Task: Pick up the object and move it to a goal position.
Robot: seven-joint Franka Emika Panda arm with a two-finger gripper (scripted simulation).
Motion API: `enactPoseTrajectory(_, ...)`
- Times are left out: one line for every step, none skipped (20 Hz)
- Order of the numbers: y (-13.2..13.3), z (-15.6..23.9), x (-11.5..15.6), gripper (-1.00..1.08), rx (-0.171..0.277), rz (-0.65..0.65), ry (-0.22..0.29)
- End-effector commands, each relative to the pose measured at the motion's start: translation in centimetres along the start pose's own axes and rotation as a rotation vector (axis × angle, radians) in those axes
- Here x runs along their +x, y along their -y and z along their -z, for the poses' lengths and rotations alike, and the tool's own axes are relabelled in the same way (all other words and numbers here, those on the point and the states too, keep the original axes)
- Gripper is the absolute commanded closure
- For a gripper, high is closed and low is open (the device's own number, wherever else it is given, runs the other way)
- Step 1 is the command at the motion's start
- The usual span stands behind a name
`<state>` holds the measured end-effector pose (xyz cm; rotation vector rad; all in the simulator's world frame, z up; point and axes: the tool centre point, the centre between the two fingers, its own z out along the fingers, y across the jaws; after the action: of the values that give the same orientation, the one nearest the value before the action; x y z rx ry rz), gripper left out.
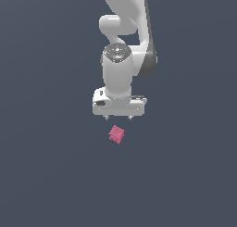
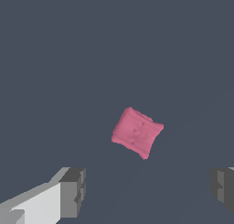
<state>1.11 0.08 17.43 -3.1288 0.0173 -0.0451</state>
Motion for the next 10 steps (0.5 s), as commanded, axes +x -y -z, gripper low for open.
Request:
enactPoseTrajectory(0.00, 0.00, 0.00, -0.92, 0.000, 0.000, 0.000)
enactPoseTrajectory(-0.01, 0.01, 0.01, -0.92, 0.000, -0.001, 0.000)
enactPoseTrajectory(-0.01, 0.03, 0.03, -0.92, 0.000, -0.003, -0.001)
enactPoseTrajectory(-0.03, 0.07, 0.07, -0.92, 0.000, -0.008, -0.002)
enactPoseTrajectory(-0.05, 0.13, 0.12, -0.92, -0.001, -0.013, -0.004)
enactPoseTrajectory(-0.07, 0.22, 0.19, -0.92, -0.001, -0.021, -0.006)
enactPoseTrajectory(-0.10, 0.31, 0.25, -0.92, -0.002, -0.027, -0.008)
enactPoseTrajectory(-0.11, 0.40, 0.30, -0.92, -0.002, -0.032, -0.010)
enactPoseTrajectory(-0.13, 0.47, 0.34, -0.92, -0.002, -0.035, -0.011)
enactPoseTrajectory(-0.13, 0.54, 0.36, -0.92, -0.002, -0.036, -0.012)
